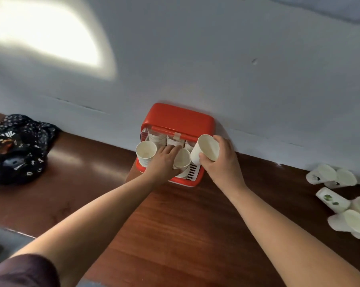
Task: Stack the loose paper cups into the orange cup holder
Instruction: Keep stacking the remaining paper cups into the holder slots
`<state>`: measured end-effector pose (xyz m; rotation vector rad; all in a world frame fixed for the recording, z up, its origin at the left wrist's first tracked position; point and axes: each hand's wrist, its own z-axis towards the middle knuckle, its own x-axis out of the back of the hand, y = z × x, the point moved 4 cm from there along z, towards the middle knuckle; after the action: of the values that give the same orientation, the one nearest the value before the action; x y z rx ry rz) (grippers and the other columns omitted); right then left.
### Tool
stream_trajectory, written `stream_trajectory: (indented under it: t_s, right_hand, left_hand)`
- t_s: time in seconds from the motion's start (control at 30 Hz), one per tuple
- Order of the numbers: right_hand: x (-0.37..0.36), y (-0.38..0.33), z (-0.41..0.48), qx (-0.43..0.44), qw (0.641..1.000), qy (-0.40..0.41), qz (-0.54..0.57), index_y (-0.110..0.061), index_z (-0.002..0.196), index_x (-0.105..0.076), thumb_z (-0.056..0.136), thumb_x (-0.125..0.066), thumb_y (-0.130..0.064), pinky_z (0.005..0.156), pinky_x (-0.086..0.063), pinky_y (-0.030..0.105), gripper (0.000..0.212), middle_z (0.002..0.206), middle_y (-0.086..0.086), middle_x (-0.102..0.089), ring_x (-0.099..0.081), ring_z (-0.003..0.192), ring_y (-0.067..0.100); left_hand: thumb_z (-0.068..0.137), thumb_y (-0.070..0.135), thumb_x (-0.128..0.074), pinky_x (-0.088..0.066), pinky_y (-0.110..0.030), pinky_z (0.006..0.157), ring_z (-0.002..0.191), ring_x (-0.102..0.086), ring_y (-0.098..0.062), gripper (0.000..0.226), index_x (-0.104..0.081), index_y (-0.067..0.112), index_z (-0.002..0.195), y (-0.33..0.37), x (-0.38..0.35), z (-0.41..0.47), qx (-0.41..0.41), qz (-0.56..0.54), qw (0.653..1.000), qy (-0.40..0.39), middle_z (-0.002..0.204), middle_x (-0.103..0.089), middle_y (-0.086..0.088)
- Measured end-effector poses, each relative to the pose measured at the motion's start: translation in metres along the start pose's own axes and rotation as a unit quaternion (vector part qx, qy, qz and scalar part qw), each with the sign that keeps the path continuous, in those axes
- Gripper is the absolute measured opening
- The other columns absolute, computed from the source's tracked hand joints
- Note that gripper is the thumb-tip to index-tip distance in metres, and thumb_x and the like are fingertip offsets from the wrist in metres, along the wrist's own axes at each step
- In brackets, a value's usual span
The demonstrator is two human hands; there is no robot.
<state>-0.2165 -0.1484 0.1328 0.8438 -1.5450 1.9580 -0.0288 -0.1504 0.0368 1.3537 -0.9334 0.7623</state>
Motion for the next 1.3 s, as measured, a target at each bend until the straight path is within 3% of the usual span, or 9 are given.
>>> stream_trajectory:
  t_s: [0.13, 0.3, 0.43, 0.6, 0.73, 1.0, 1.3]
  right_hand:
    - [-0.015, -0.003, 0.006, 0.021, 0.999, -0.021, 0.017, -0.014, 0.135, -0.045, 0.085, -0.072, -0.029, 0.094, -0.044, 0.022, 0.059, 0.129, -0.001, -0.049, -0.049, 0.117, 0.014]
    - [-0.042, -0.004, 0.011, 0.035, 0.998, -0.053, 0.015, -0.016, 0.135, -0.044, 0.085, -0.071, -0.032, 0.097, -0.042, 0.023, 0.059, 0.132, 0.000, -0.048, -0.048, 0.120, 0.015]
    - [-0.067, 0.001, 0.014, 0.074, 0.994, -0.063, -0.046, -0.015, 0.131, -0.045, 0.084, -0.070, -0.034, 0.099, -0.047, 0.030, 0.057, 0.133, 0.004, -0.046, -0.047, 0.124, 0.020]
    - [-0.097, 0.022, 0.014, 0.016, 0.989, -0.123, -0.076, -0.020, 0.141, -0.036, 0.086, -0.071, -0.032, 0.100, -0.045, 0.031, 0.067, 0.150, 0.007, -0.035, -0.043, 0.134, 0.023]
    - [-0.106, 0.026, 0.018, 0.017, 0.988, -0.127, -0.090, -0.019, 0.138, -0.036, 0.086, -0.072, -0.023, 0.100, -0.048, 0.038, 0.064, 0.149, 0.011, -0.037, -0.043, 0.135, 0.030]
    - [-0.122, 0.041, 0.008, -0.042, 0.981, -0.182, -0.053, -0.023, 0.147, -0.023, 0.083, -0.076, -0.023, 0.097, -0.049, 0.042, 0.084, 0.148, 0.010, -0.039, -0.050, 0.128, 0.031]
    - [-0.144, 0.037, 0.023, -0.094, 0.987, -0.125, 0.023, -0.022, 0.135, -0.035, 0.072, -0.085, -0.021, 0.093, -0.041, 0.027, 0.080, 0.135, 0.004, -0.051, -0.050, 0.124, 0.023]
  left_hand:
    - [0.078, 0.047, -0.076, -0.028, -0.045, 0.117, 0.140, -0.028, -0.029, 0.099, -0.024, 0.017, 0.156, -0.013, -0.002, -0.004, -0.003, -0.006, 1.000, -0.029, 0.152, -0.034, -0.007]
    - [0.082, 0.052, -0.051, -0.041, -0.047, 0.104, 0.118, -0.043, -0.028, 0.066, -0.053, 0.011, 0.134, -0.050, 0.031, -0.021, -0.003, -0.031, 0.997, 0.067, 0.127, -0.050, -0.007]
    - [0.080, 0.040, -0.074, -0.045, -0.053, 0.098, 0.113, -0.048, -0.035, 0.062, -0.055, 0.005, 0.127, -0.084, 0.049, -0.023, 0.083, 0.026, 0.987, 0.138, 0.125, -0.052, -0.015]
    - [0.076, 0.047, -0.080, -0.037, -0.048, 0.109, 0.134, -0.040, -0.032, 0.094, -0.035, 0.006, 0.147, -0.097, 0.035, -0.021, 0.135, -0.049, 0.988, 0.055, 0.147, -0.040, -0.014]
    - [0.079, 0.049, -0.077, -0.043, -0.048, 0.108, 0.133, -0.043, -0.028, 0.092, -0.030, 0.012, 0.151, -0.101, 0.023, -0.015, 0.143, -0.094, 0.984, 0.047, 0.147, -0.042, -0.010]
    - [0.079, 0.045, -0.078, -0.048, -0.039, 0.100, 0.123, -0.051, -0.024, 0.084, -0.037, 0.014, 0.145, -0.108, 0.021, -0.009, 0.124, -0.120, 0.983, 0.062, 0.139, -0.049, -0.008]
    - [0.075, 0.033, -0.083, -0.040, -0.028, 0.096, 0.126, -0.050, -0.022, 0.093, -0.029, 0.023, 0.150, -0.121, 0.015, -0.011, 0.120, -0.143, 0.982, 0.021, 0.146, -0.047, -0.006]
